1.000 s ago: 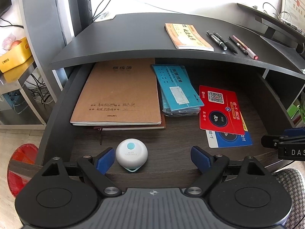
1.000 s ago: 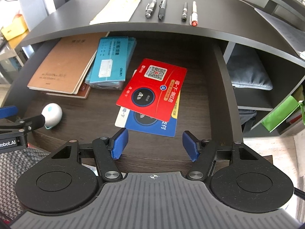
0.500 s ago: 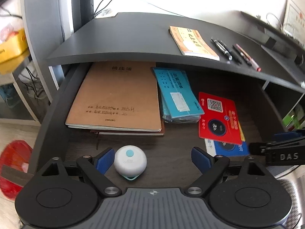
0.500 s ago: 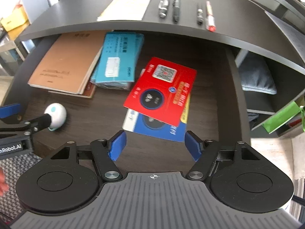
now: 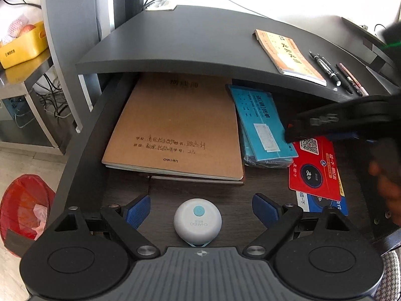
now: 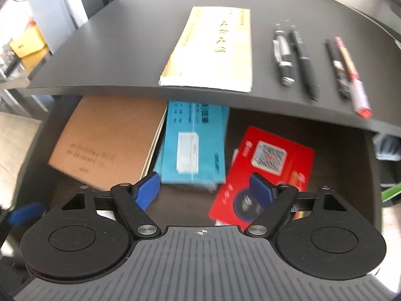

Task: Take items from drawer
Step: 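Lower the open right gripper onto the edge of the blue receipt book, then close the right gripper on the blue receipt book edge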

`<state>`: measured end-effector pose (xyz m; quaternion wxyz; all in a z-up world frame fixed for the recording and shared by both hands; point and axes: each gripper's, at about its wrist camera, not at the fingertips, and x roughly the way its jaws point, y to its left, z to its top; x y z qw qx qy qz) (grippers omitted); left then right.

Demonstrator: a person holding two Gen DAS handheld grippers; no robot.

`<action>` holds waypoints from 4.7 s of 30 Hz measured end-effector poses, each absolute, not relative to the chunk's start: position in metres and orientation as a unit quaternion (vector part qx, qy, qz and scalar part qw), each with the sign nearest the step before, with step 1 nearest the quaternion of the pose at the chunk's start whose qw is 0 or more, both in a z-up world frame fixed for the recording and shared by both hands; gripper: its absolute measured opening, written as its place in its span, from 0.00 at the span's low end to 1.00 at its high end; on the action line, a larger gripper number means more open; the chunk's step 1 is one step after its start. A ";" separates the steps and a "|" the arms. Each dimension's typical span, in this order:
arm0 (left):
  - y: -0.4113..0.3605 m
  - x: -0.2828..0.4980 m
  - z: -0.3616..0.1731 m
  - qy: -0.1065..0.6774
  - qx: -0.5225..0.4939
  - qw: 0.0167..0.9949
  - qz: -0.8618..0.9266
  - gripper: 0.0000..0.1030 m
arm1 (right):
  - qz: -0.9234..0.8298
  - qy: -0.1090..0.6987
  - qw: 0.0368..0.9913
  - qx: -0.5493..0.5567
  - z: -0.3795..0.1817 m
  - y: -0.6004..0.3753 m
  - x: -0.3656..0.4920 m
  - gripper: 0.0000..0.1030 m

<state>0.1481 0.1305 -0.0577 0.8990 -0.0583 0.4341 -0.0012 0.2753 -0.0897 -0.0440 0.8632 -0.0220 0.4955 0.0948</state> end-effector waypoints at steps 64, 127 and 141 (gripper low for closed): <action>0.135 0.157 -0.069 0.458 -0.061 0.887 0.007 0.87 | 0.104 0.574 0.807 -0.096 -0.094 -0.031 0.296 0.84; 0.111 0.142 -0.054 0.449 -0.034 0.893 0.001 0.87 | 0.225 0.588 0.712 0.310 -0.129 -0.173 0.290 0.28; 0.116 0.138 -0.048 0.444 -0.039 0.895 0.004 0.87 | 0.202 0.555 0.738 0.325 -0.119 -0.131 0.279 0.04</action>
